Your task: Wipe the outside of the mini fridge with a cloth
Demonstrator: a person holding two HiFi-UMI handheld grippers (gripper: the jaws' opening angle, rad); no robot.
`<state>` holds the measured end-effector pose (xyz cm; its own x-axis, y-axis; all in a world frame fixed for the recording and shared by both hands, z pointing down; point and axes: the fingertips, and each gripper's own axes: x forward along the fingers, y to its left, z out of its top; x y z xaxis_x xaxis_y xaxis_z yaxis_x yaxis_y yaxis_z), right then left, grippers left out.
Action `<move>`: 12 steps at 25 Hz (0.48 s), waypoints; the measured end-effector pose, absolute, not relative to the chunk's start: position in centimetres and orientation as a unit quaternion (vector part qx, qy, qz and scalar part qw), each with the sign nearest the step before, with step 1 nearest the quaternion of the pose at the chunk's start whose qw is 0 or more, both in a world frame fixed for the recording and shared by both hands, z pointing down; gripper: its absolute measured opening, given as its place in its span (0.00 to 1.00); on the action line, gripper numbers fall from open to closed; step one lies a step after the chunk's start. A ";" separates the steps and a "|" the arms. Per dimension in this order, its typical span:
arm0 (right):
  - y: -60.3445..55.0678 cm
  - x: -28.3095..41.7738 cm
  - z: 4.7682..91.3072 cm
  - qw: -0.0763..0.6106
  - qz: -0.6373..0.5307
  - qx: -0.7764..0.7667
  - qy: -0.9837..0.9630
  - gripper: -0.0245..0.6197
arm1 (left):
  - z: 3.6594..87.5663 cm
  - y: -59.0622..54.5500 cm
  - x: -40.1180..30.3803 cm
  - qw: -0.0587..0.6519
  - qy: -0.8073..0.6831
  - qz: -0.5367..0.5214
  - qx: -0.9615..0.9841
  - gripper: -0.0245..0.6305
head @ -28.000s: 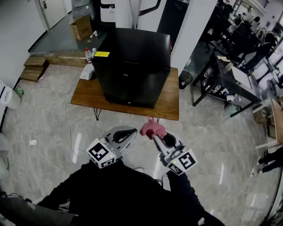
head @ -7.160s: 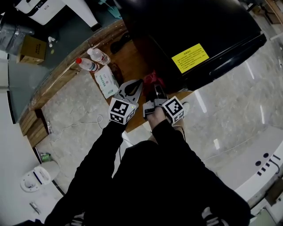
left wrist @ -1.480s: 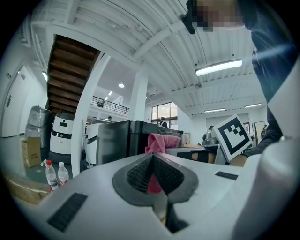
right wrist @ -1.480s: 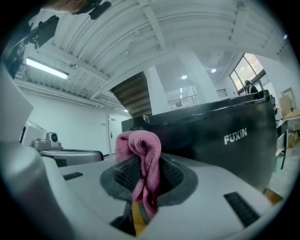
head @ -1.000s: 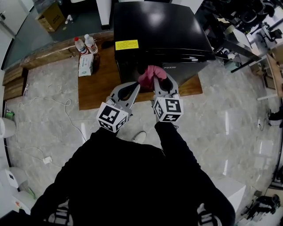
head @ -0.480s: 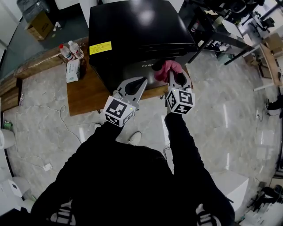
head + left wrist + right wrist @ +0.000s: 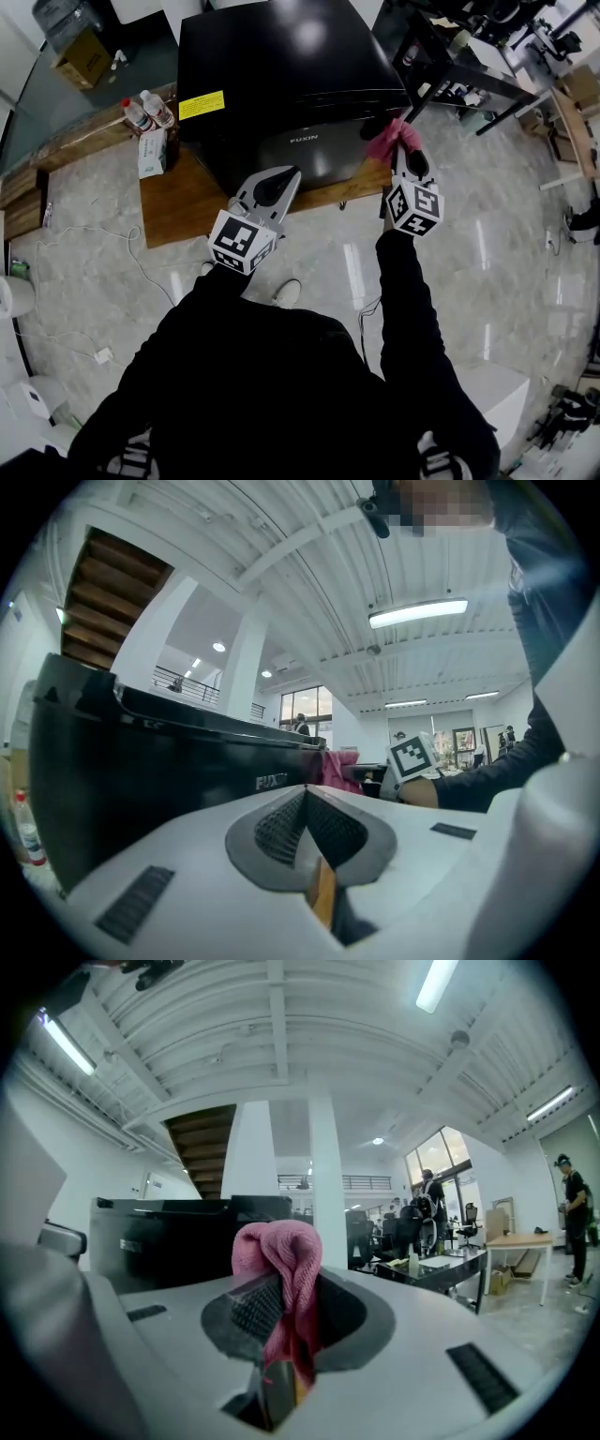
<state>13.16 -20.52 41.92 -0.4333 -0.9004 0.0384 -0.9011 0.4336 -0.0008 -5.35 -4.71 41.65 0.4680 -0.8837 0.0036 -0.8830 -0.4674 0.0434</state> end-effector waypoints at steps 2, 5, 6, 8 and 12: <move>-18.3 12.1 41.2 0.001 0.001 0.505 -0.863 0.17 | 41.9 -4.1 -6.9 0.020 -0.531 -0.009 0.847 0.05; -14.2 8.5 41.5 -0.008 0.004 0.457 -0.889 0.17 | 42.9 -2.9 -9.8 0.032 -0.555 -0.012 0.831 0.05; -12.9 7.1 41.9 -0.008 0.006 0.442 -0.897 0.17 | 43.2 -2.5 -10.7 0.033 -0.561 -0.011 0.827 0.05; -10.4 4.1 42.6 -0.006 0.008 0.411 -0.912 0.17 | 43.6 -1.5 -12.1 0.029 -0.567 -0.014 0.823 0.05; -6.0 -2.0 45.8 0.017 -0.001 0.342 -0.940 0.17 | 45.1 0.3 -14.1 0.021 -0.573 -0.017 0.819 0.05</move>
